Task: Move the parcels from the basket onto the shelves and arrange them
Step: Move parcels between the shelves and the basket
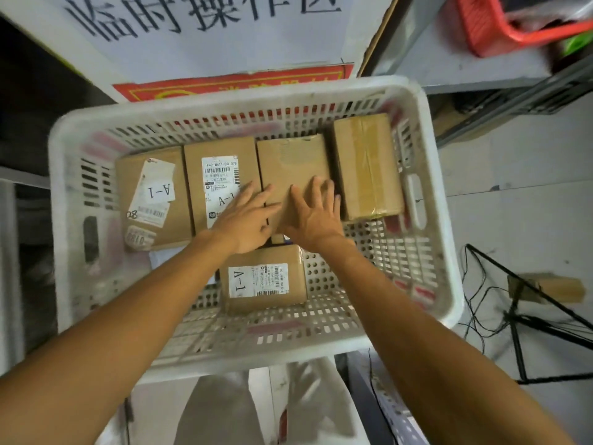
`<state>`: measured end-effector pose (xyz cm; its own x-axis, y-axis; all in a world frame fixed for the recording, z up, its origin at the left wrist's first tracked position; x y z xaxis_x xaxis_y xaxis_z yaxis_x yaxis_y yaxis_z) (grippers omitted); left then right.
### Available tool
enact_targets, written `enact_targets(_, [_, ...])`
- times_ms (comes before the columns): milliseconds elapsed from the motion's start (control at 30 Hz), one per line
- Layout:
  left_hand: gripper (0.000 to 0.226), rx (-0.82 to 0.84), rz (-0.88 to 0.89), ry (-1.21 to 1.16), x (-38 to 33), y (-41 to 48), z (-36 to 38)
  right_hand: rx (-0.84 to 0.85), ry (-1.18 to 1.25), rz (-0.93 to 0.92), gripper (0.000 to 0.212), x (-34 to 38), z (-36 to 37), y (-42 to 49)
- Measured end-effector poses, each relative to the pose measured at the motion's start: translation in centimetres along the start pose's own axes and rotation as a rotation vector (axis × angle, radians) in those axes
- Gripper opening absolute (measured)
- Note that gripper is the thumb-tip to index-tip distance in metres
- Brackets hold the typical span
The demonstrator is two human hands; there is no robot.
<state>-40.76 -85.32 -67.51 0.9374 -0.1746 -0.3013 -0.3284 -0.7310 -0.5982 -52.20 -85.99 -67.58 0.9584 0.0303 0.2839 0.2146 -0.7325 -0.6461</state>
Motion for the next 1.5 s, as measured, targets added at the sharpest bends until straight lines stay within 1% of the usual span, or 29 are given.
enact_targets(100, [0.056, 0.02, -0.019, -0.161, -0.4, -1.7, -0.4, -0.066, 0.083, -0.03, 0.061, 0.7, -1.2, -1.9])
enact_targets(133, [0.056, 0.027, -0.016, -0.177, -0.4, -2.6, -0.5, -0.074, 0.143, -0.021, 0.057, 0.8, -1.3, -2.8])
enact_targets(233, [0.057, 0.047, -0.005, -0.188, 0.4, -5.6, -1.3, -0.031, 0.331, 0.022, 0.06, 1.6, -1.7, -5.7])
enact_targets(300, [0.057, 0.031, -0.028, -0.233, 1.6, -7.7, -2.4, -0.04, 0.466, 0.04, 0.064, 2.5, -2.8, -7.7])
enact_targets(333, [0.058, 0.023, -0.044, -0.249, 2.4, -8.8, -3.1, -0.048, 0.49, 0.037, 0.066, 3.3, -3.4, -8.7])
enact_targets(433, [0.059, 0.002, -0.056, -0.232, 4.3, -12.4, -5.6, -0.052, 0.46, 0.0, 0.073, 6.3, -5.1, -11.1])
enact_targets(533, [0.059, -0.085, -0.073, -0.234, 6.1, -16.0, -9.5, -0.056, 0.419, -0.074, 0.083, 10.2, -7.3, -12.7])
enact_targets(633, [0.06, -0.183, -0.121, -0.247, 8.2, -20.2, -13.2, -0.071, 0.339, -0.203, 0.086, 14.7, -10.1, -13.6])
enact_targets(700, [0.062, -0.246, -0.146, -0.256, 9.3, -23.4, -15.0, -0.051, 0.28, -0.321, 0.088, 18.4, -11.6, -14.0])
enact_targets(767, [0.063, -0.33, -0.207, -0.256, 10.4, -27.1, -16.6, -0.024, 0.216, -0.417, 0.089, 22.1, -12.8, -14.4])
enact_targets(833, [0.062, -0.416, -0.281, -0.283, 11.5, -31.1, -17.7, -0.013, 0.175, -0.517, 0.084, 25.9, -13.9, -15.1])
enact_targets(933, [0.064, -0.46, -0.435, -0.326, 13.3, -37.1, -17.8, 0.036, 0.173, -0.655, 0.079, 31.3, -14.5, -17.2])
enact_targets(1067, [0.063, -0.637, -0.592, -0.435, 14.5, -46.9, -17.6, 0.121, 0.085, -0.855, 0.089, 38.8, -13.5, -20.9])
enact_targets(1200, [0.067, -0.74, -0.776, -0.458, 14.5, -58.0, -15.4, 0.218, 0.026, -1.061, 0.097, 46.6, -11.8, -27.7])
enact_targets(1367, [0.065, -0.898, -0.992, -0.419, 12.7, -71.6, -12.7, 0.314, -0.065, -1.319, 0.093, 54.8, -7.5, -38.5])
enact_targets(1500, [0.065, -0.982, -1.161, -0.387, 10.4, -82.0, -10.4, 0.343, -0.128, -1.509, 0.093, 60.0, -4.3, -47.9])
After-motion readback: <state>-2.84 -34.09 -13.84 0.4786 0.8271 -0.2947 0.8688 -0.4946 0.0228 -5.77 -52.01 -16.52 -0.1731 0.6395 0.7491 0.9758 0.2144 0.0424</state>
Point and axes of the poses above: each hand's wrist, its own y-axis towards the middle knuckle, its own z-axis out of the palm, x = y × z, the point moved 10 cm from there along y, towards the middle knuckle, and after that the axes turned 4 degrees about y, right-handed, at the moved point
